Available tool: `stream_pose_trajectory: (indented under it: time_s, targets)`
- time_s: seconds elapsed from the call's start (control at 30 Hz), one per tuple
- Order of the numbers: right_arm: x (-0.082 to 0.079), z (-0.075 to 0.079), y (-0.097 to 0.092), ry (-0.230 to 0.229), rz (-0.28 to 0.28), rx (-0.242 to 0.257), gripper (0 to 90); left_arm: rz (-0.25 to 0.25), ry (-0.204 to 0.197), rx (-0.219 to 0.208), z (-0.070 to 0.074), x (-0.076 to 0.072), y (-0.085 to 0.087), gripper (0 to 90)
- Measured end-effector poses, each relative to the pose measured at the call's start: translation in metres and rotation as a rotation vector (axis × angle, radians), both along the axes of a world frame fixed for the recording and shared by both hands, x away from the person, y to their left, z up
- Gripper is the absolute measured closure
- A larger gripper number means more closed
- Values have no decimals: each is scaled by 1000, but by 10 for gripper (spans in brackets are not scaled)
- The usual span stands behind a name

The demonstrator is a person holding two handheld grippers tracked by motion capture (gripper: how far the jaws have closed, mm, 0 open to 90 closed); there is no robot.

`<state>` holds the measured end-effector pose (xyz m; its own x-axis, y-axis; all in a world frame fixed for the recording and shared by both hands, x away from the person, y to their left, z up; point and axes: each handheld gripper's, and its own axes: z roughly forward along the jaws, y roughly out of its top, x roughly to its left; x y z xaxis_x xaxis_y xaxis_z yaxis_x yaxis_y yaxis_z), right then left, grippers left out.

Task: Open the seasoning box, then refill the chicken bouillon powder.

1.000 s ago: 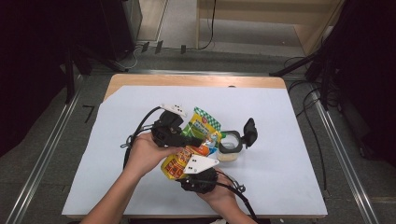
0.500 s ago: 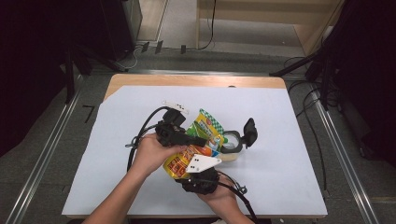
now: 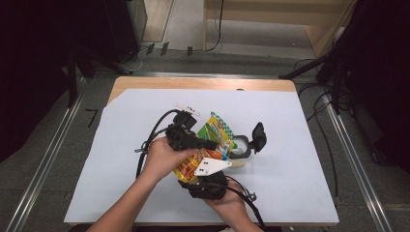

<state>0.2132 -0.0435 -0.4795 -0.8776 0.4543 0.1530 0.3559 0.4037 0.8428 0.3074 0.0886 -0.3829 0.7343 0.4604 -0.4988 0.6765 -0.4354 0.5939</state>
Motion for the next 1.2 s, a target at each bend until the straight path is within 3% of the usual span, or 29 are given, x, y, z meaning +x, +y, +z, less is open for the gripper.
stream_pose_trajectory:
  time_s: [0.4, 0.6, 0.77, 0.97, 1.13, 1.2]
  targets:
    - [0, 4, 1, 55, -8, 22, 630, 5, 15, -4, 2, 3, -3, 783]
    - [0, 6, 0, 51, -25, 27, 655, -8, 18, -1, 4, 4, -6, 779]
    - [1, 7, 0, 101, -39, 50, 661, -12, 20, 3, 4, 6, -8, 738]
    - [1, 10, -2, 105, -36, 70, 665, -7, 50, -5, 5, 6, -9, 639]
    - [0, 12, -3, 103, -40, 89, 666, -7, 49, -14, 7, 4, -8, 609]
    - [1, 13, -5, 107, -41, 94, 666, 7, 31, -4, 8, 4, -8, 577]
